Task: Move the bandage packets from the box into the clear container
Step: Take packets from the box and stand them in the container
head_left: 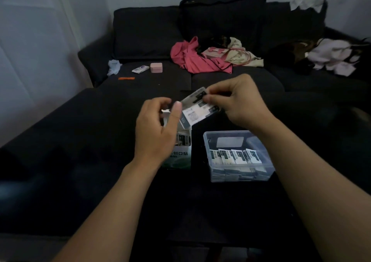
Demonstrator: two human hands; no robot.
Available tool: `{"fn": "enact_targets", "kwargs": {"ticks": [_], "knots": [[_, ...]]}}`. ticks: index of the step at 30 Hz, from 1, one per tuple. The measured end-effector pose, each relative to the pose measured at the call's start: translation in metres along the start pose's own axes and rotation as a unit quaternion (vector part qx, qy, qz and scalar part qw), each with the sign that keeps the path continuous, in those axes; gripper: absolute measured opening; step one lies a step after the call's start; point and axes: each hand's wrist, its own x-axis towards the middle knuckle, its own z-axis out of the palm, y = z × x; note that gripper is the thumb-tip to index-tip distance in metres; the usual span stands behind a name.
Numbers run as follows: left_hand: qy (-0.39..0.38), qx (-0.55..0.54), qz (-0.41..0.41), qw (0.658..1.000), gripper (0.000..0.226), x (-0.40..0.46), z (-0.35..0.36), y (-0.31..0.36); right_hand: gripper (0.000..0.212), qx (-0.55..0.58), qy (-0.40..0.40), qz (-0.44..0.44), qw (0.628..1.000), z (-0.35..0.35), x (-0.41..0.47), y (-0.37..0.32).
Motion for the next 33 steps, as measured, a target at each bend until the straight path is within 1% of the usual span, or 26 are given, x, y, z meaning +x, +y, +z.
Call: {"fn": "enact_targets", "kwargs": {"ticks": [1, 3, 5, 7, 11, 13, 15, 17, 19, 21, 23, 25, 26, 27, 29, 31, 33], "knots": [[-0.039, -0.035, 0.010, 0.999, 0.033, -0.002, 0.001, 0.007, 0.010, 0.016, -0.026, 0.009, 1.000, 0.001, -0.001, 0.002], [-0.126, -0.083, -0.013, 0.989, 0.024, -0.009, 0.002, 0.015, 0.011, 0.042, -0.058, 0.018, 0.997, 0.003, -0.004, 0.007], [-0.183, -0.100, -0.066, 0.976, 0.017, -0.012, 0.003, 0.018, 0.012, 0.055, -0.073, 0.028, 0.995, 0.005, -0.007, 0.011], [-0.229, -0.124, -0.131, 0.956, 0.022, -0.013, 0.004, 0.020, 0.011, 0.053, -0.086, 0.039, 0.994, 0.004, -0.009, 0.014], [-0.336, -0.189, -0.259, 0.886, 0.024, -0.017, 0.006, 0.026, 0.009, 0.038, -0.110, 0.052, 0.992, 0.004, -0.011, 0.019], [-0.372, -0.217, -0.301, 0.851, 0.023, -0.019, 0.006, 0.029, 0.009, 0.039, -0.113, 0.051, 0.992, 0.005, -0.011, 0.022], [-0.396, -0.234, -0.332, 0.823, 0.019, -0.019, 0.006, 0.029, 0.010, 0.041, -0.120, 0.053, 0.990, 0.005, -0.010, 0.024], [-0.413, -0.239, -0.354, 0.804, 0.017, -0.018, 0.006, 0.028, 0.012, 0.038, -0.132, 0.058, 0.989, 0.004, -0.011, 0.026], [-0.423, -0.245, -0.365, 0.793, 0.013, -0.019, 0.006, 0.028, 0.015, 0.045, -0.137, 0.059, 0.988, 0.005, -0.012, 0.027], [-0.416, -0.259, -0.381, 0.784, 0.009, -0.019, 0.008, 0.030, 0.021, 0.060, -0.119, 0.058, 0.989, 0.009, -0.013, 0.027], [-0.388, -0.272, -0.395, 0.787, 0.009, -0.019, 0.012, 0.030, 0.025, 0.072, -0.090, 0.069, 0.991, 0.013, -0.016, 0.024], [-0.371, -0.255, -0.388, 0.804, 0.011, -0.019, 0.016, 0.027, 0.028, 0.086, -0.097, 0.097, 0.987, 0.020, -0.019, 0.020], [-0.377, -0.237, -0.378, 0.812, 0.012, -0.019, 0.018, 0.027, 0.031, 0.086, -0.108, 0.104, 0.985, 0.024, -0.021, 0.018], [-0.387, -0.221, -0.371, 0.815, 0.011, -0.020, 0.019, 0.027, 0.034, 0.075, -0.114, 0.100, 0.986, 0.030, -0.023, 0.016], [-0.403, -0.211, -0.375, 0.808, 0.010, -0.021, 0.022, 0.029, 0.035, 0.014, -0.099, 0.058, 0.993, 0.039, -0.025, 0.016], [-0.391, -0.212, -0.391, 0.806, 0.013, -0.020, 0.026, 0.031, 0.024, -0.052, -0.070, 0.011, 0.996, 0.044, -0.027, 0.015], [-0.363, -0.198, -0.403, 0.817, 0.014, -0.019, 0.031, 0.031, 0.019, -0.091, -0.049, -0.015, 0.995, 0.047, -0.029, 0.016]]}}
